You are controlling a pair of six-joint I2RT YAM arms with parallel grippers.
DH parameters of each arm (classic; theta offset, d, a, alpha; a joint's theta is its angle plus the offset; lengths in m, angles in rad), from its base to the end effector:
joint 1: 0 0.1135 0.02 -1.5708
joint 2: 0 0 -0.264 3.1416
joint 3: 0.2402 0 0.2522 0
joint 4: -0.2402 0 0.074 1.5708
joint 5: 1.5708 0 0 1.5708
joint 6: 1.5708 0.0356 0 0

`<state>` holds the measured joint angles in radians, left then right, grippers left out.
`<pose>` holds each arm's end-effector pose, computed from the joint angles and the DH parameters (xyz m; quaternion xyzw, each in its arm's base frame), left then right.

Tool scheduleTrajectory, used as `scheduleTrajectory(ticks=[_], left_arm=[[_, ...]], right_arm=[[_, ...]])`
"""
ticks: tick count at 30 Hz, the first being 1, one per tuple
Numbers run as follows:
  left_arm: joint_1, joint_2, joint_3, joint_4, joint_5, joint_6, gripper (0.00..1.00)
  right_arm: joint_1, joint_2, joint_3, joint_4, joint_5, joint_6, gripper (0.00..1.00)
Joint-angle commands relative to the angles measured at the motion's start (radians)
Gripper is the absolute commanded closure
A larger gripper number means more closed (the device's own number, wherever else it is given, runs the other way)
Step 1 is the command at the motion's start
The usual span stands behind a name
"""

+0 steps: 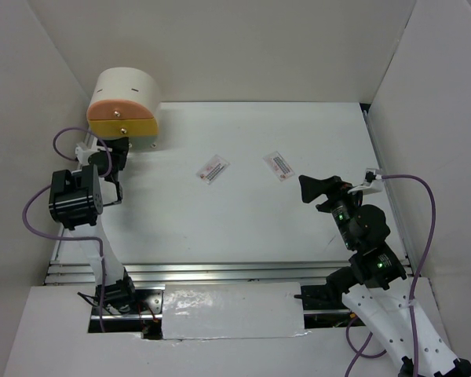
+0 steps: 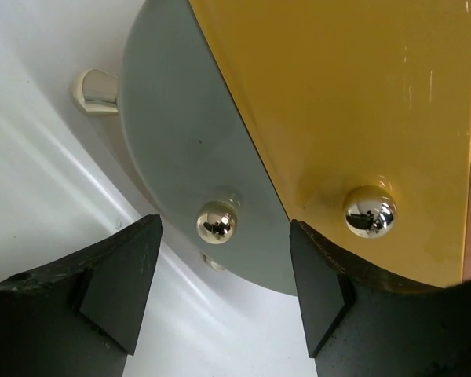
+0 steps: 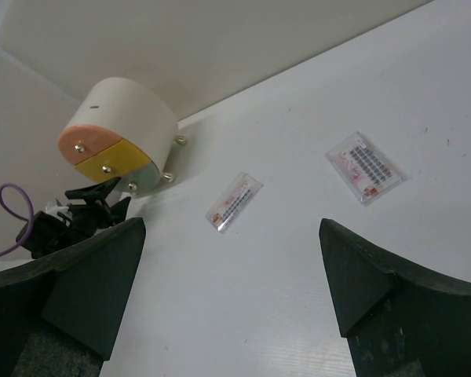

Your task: Organize the makeup

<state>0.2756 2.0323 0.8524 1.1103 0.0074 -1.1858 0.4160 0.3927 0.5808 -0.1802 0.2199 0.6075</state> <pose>0.3808 0.1074 0.1386 -0.4862 0.5463 -0.3022 0.6115 0.1076 0.0391 0.3201 0.1445 0.6894 0.2782 0.6531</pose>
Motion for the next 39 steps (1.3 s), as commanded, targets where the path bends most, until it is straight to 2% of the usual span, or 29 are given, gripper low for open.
scheduleTrajectory(ticks=[1,3,7,17,29,33,39], left_arm=[[0.005,0.035,0.036,0.092,0.025,-0.001,0.22],[0.005,0.048,0.036,0.115,0.031,-0.005,0.23],[0.005,0.086,0.059,0.134,0.049,-0.012,0.31],[0.007,0.120,0.076,0.151,0.059,-0.001,0.38],[0.007,0.143,0.112,0.138,0.066,-0.005,0.58],[0.007,0.135,0.076,0.157,0.065,-0.008,0.66],[0.014,0.115,0.011,0.195,0.065,-0.020,0.70]], right_arm=[[-0.006,0.003,-0.007,0.047,-0.010,-0.017,0.00],[-0.006,0.005,-0.007,0.048,-0.011,-0.015,0.00],[-0.008,0.009,-0.009,0.050,-0.013,-0.015,0.00],[-0.006,0.011,-0.012,0.057,-0.014,-0.015,0.00],[-0.006,0.014,-0.015,0.059,-0.017,-0.015,0.00],[-0.006,0.018,-0.013,0.062,-0.022,-0.014,0.00],[-0.006,0.020,-0.013,0.065,-0.028,-0.014,0.00]])
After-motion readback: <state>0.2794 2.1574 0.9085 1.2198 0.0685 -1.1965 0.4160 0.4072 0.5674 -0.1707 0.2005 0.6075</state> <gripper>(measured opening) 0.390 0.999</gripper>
